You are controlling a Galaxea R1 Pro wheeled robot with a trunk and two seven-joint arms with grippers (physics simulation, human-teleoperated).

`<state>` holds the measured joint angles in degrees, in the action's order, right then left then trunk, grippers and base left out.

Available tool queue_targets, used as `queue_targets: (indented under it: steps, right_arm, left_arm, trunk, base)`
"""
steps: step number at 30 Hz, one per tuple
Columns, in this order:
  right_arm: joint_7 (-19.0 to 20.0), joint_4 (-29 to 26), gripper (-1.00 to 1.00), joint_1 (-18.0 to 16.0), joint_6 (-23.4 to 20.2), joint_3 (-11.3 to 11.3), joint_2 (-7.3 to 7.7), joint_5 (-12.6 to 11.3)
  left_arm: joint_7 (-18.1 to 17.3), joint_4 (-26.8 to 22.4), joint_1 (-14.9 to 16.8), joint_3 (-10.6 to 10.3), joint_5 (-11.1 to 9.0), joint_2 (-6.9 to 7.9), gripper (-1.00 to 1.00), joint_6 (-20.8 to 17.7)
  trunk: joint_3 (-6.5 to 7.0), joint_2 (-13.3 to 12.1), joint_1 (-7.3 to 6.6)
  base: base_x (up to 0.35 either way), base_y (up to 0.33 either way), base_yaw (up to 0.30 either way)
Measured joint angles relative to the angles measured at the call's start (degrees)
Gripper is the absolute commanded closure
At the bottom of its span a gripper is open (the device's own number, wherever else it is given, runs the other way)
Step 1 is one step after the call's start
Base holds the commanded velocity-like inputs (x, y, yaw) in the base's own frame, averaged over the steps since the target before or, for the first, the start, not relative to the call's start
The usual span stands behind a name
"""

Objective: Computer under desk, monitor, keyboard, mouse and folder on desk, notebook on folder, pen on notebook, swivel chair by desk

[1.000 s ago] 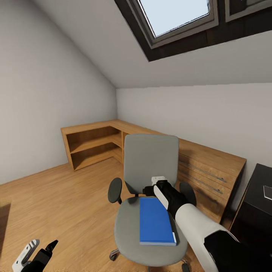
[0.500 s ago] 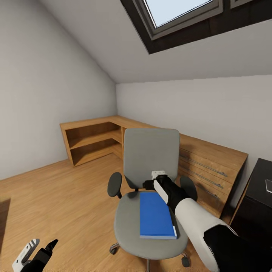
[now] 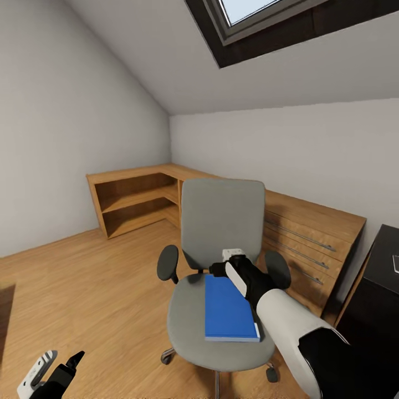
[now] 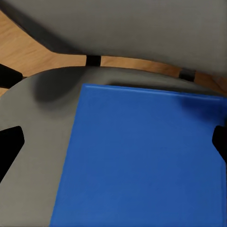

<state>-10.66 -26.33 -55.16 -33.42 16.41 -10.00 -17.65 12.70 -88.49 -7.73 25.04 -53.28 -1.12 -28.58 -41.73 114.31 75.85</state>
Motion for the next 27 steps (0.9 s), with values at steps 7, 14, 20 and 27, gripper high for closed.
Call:
queue_targets:
  steps: [7,14,20,27]
  right_arm:
    - [0.0,0.0,-1.0,0.1,0.1,0.0,0.0,0.2]
    - [0.0,0.1,-1.0,0.1,-0.1,0.0,0.0,0.0]
    - [-0.1,0.7,-1.0,0.1,-0.6,0.0,0.0,0.1]
    - [-3.3,0.8,-1.0,0.1,-0.7,0.0,0.0,0.2]
  left_arm:
    - [-0.3,0.5,0.0,0.2,0.3,0.46,-1.0,0.0]
    - [0.0,2.1,-0.1,0.4,0.8,0.12,-1.0,0.2]
    - [-0.1,3.9,-0.1,0.4,0.7,0.38,-1.0,0.2]
    - [-0.3,4.7,-0.1,0.5,0.4,0.66,-1.0,0.1]
  trunk:
    - [-0.22,0.0,0.0]
    - [-0.24,0.0,-0.03]
    - [-0.25,0.0,-0.01]
    - [-0.25,0.0,0.0]
  base:
    - [0.001,0.0,0.0]
    - [0.207,0.0,0.0]
    - [0.145,0.0,0.0]
    - [0.025,0.0,0.0]
